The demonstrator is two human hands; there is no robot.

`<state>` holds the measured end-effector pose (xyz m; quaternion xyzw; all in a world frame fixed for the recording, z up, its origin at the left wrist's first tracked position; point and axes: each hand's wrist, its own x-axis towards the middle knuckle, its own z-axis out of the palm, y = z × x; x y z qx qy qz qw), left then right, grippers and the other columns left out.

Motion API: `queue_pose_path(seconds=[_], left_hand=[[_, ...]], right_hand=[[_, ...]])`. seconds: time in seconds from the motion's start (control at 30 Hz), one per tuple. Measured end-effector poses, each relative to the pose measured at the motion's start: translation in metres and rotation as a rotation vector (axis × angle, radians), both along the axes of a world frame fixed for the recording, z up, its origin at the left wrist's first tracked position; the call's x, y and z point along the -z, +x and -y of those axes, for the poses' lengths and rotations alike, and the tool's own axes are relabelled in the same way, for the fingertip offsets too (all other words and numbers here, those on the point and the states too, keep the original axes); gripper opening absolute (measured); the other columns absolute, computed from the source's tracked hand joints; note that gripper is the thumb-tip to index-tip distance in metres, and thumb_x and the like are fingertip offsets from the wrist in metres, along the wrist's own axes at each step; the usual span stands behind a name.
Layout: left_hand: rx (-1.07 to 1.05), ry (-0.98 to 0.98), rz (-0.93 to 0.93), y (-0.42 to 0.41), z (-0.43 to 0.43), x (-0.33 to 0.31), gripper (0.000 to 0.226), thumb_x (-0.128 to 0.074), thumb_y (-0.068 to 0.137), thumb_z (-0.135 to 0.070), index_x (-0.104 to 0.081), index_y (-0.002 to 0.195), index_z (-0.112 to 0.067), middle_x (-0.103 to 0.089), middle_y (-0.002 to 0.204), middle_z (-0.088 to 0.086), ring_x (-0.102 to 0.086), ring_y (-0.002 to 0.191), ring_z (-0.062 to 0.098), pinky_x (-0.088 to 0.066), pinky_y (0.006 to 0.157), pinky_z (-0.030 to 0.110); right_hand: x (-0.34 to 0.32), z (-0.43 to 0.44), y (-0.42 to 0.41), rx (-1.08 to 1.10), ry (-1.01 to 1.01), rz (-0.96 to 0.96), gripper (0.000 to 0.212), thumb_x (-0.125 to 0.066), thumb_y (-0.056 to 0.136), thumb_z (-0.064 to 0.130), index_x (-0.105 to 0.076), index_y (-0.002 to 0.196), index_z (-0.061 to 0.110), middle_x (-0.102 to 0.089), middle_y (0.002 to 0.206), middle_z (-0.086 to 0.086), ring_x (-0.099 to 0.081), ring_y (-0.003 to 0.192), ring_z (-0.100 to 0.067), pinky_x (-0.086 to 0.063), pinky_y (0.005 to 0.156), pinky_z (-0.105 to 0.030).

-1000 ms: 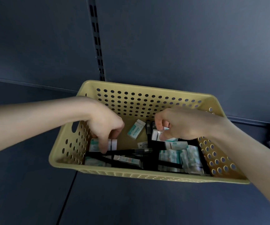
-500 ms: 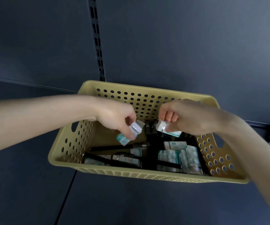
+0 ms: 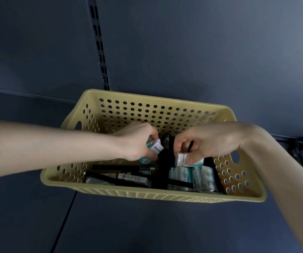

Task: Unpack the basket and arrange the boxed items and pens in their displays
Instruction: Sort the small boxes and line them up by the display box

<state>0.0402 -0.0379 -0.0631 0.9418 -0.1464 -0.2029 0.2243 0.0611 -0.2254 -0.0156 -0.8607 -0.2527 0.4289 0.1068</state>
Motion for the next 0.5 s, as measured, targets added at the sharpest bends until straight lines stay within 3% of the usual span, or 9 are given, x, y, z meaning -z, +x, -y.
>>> queue_pose_path(seconds=[0.13,0.23,0.3,0.37,0.5], left_hand=[[-0.089,-0.055,-0.015,0.0015,0.0009,0.0012,0.050,-0.082,0.070,-0.033,-0.061,0.114,-0.023,-0.053,0.122,-0.003,-0.047,0.108,0.015,-0.034,0.082,0.025],[-0.125,-0.049,-0.010,0.0030,0.0024,0.0014,0.062,-0.084,0.067,-0.034,-0.057,0.122,-0.021,-0.053,0.129,0.000,-0.049,0.114,0.018,-0.037,0.085,0.026],[-0.126,-0.044,0.004,0.0046,0.0026,0.0018,0.068,-0.084,0.068,-0.033,-0.054,0.128,-0.020,-0.052,0.132,0.002,-0.049,0.113,0.017,-0.036,0.086,0.024],[-0.131,-0.052,-0.013,0.0054,0.0022,0.0023,0.074,-0.082,0.071,-0.031,-0.048,0.135,-0.016,-0.048,0.140,0.004,-0.046,0.124,0.020,-0.034,0.092,0.024],[-0.166,-0.078,-0.148,0.0054,0.0005,-0.0001,0.074,-0.080,0.075,-0.028,-0.046,0.138,-0.010,-0.047,0.142,0.006,-0.045,0.127,0.022,-0.032,0.089,0.021]], right_hand=[[0.0014,0.0004,0.0014,-0.029,-0.007,-0.022,0.021,-0.064,0.087,0.025,-0.051,0.096,0.038,-0.065,0.103,-0.016,-0.060,0.098,-0.032,-0.047,0.089,-0.046],[0.0040,0.0025,0.0032,-0.030,0.011,-0.017,0.020,-0.065,0.086,0.026,-0.053,0.098,0.037,-0.066,0.098,-0.008,-0.062,0.094,-0.026,-0.048,0.087,-0.042],[0.0056,0.0032,0.0033,-0.013,0.029,-0.012,0.022,-0.065,0.086,0.026,-0.054,0.104,0.034,-0.065,0.097,-0.010,-0.061,0.089,-0.026,-0.049,0.082,-0.040],[0.0058,0.0032,0.0028,0.004,0.033,-0.019,0.025,-0.065,0.087,0.024,-0.055,0.109,0.030,-0.064,0.098,-0.014,-0.059,0.083,-0.024,-0.048,0.076,-0.037],[0.0050,0.0026,0.0014,0.016,-0.036,0.028,0.032,-0.062,0.089,0.028,-0.055,0.119,0.019,-0.065,0.105,-0.001,-0.060,0.093,-0.015,-0.048,0.083,-0.029]])
